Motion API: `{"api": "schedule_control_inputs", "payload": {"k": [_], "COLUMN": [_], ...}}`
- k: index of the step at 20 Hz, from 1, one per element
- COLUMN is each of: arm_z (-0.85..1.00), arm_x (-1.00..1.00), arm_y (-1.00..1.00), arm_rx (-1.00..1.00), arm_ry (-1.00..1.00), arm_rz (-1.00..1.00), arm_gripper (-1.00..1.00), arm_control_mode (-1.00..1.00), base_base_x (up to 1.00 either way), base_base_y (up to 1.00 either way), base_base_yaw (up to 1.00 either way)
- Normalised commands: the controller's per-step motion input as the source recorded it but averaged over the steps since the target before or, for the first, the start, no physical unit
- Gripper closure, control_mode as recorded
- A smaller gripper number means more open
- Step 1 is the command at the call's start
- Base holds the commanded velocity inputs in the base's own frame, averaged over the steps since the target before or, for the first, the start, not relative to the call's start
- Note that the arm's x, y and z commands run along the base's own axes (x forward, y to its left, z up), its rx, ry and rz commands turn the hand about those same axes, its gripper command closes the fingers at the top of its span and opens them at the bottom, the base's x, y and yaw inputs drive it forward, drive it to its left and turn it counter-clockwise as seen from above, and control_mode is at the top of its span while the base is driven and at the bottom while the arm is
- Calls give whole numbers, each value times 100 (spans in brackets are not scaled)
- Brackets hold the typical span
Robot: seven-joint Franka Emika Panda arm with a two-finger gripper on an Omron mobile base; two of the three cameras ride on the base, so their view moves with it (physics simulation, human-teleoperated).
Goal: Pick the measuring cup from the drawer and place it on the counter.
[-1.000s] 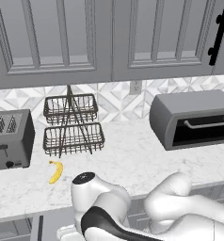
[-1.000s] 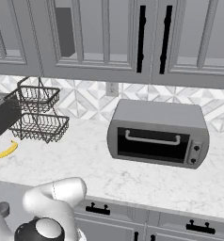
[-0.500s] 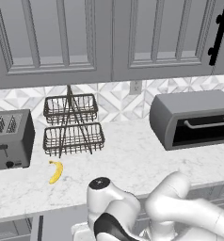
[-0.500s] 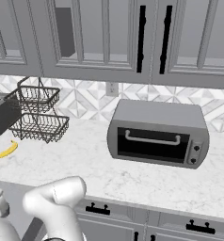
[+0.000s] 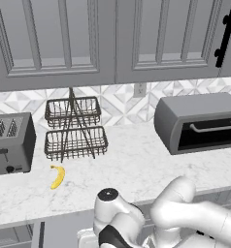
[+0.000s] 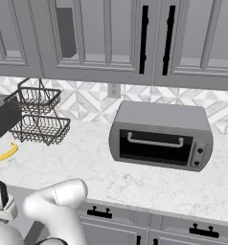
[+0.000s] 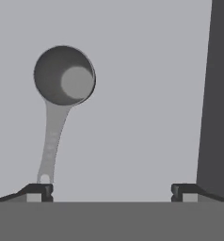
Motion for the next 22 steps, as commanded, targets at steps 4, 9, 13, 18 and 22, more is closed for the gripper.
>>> {"api": "schedule_control_inputs", "payload": {"k": [4, 9, 13, 18, 22], "arm_z": [-31, -13, -4, -3, -30], "arm_x": [6, 4, 13, 10, 1], "arm_y": [40, 55, 49, 33, 26], "arm_rx": [0, 0, 0, 0, 0], "arm_ry": [0, 0, 0, 0, 0], "arm_rz": [0, 0, 0, 0, 0], "arm_gripper": [-100, -100, -100, -100, -100], "arm_control_mode": [-100, -100, -100, -100, -100], "base_base_x": [0, 0, 0, 0, 0], "base_base_y": [0, 0, 0, 0, 0], "base_base_yaw": [0, 0, 0, 0, 0]}}
